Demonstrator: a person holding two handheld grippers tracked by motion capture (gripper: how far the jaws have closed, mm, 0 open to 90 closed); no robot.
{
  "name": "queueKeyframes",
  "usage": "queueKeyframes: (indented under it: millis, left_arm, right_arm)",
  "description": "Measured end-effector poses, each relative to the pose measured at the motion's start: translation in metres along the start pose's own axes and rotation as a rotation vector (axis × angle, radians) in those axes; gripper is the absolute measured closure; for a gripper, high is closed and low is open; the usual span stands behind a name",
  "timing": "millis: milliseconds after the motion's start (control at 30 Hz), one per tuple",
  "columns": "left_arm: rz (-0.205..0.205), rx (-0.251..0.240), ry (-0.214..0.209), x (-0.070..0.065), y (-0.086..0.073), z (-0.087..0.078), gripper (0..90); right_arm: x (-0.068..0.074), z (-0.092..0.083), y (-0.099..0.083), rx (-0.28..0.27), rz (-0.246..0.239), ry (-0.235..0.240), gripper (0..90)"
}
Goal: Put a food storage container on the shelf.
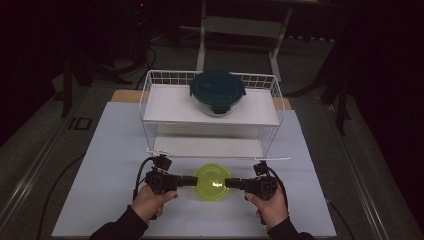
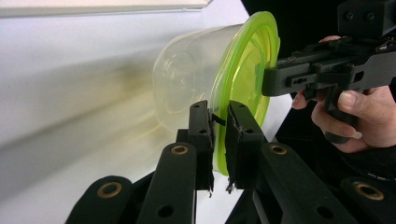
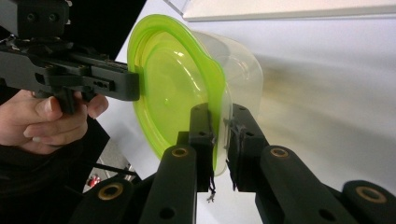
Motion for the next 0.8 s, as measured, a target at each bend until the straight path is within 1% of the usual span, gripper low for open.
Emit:
queueKeyframes:
  millis: [67, 100, 267, 300, 333, 367, 400, 433, 667, 767, 800]
  left_arm:
    - [0.004, -0.003, -0.003, -0.002, 0.0, -0.001, 80.8]
    - [0.005, -0.006, -0.003, -0.005, 0.001, -0.003, 80.8]
    - [0.023, -0.007, -0.006, -0.011, 0.003, -0.009, 80.8]
    - [0.027, -0.013, -0.005, -0.013, 0.004, -0.01, 80.8]
    - [0.033, -0.015, -0.004, -0.015, 0.005, -0.012, 80.8]
    - [0.038, -0.02, -0.002, -0.019, 0.007, -0.015, 80.8]
    - [0.038, -0.02, -0.002, -0.019, 0.007, -0.015, 80.8]
    - [0.042, -0.025, -0.006, -0.021, 0.008, -0.017, 80.8]
    - [0.05, -0.035, -0.022, -0.028, 0.011, -0.023, 80.9]
    - [0.061, -0.046, -0.026, -0.034, 0.017, -0.027, 80.9]
    - [0.061, -0.046, -0.026, -0.034, 0.017, -0.027, 80.9]
  right_arm:
    - [0.003, -0.003, 0.001, -0.006, -0.007, -0.007, 81.0]
    - [0.006, -0.005, 0.002, -0.008, -0.018, -0.015, 80.9]
    - [0.011, -0.01, 0.004, -0.018, -0.025, -0.008, 80.9]
    - [0.015, -0.013, 0.006, -0.025, -0.038, -0.005, 80.9]
    - [0.015, -0.013, 0.006, -0.025, -0.038, -0.005, 80.9]
    - [0.018, -0.015, 0.008, -0.031, -0.049, -0.002, 80.9]
    - [0.018, -0.015, 0.008, -0.031, -0.049, -0.002, 80.9]
    - [0.021, -0.017, 0.01, -0.038, -0.063, -0.008, 80.9]
    - [0.03, -0.025, 0.015, -0.048, -0.082, -0.011, 80.9]
    - [0.035, -0.031, 0.02, -0.056, -0.09, -0.015, 81.0]
    - [0.035, -0.031, 0.02, -0.056, -0.09, -0.015, 81.0]
Point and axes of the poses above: each handheld gripper's, and its own axes: z roughly forward along the jaws, y roughly out of its top, x roughly to its left, the point moved 5 cm from there along z, roughly forward along the jaws, and after that the axes turned 2 degrees about -z, right-handed, at the moved point
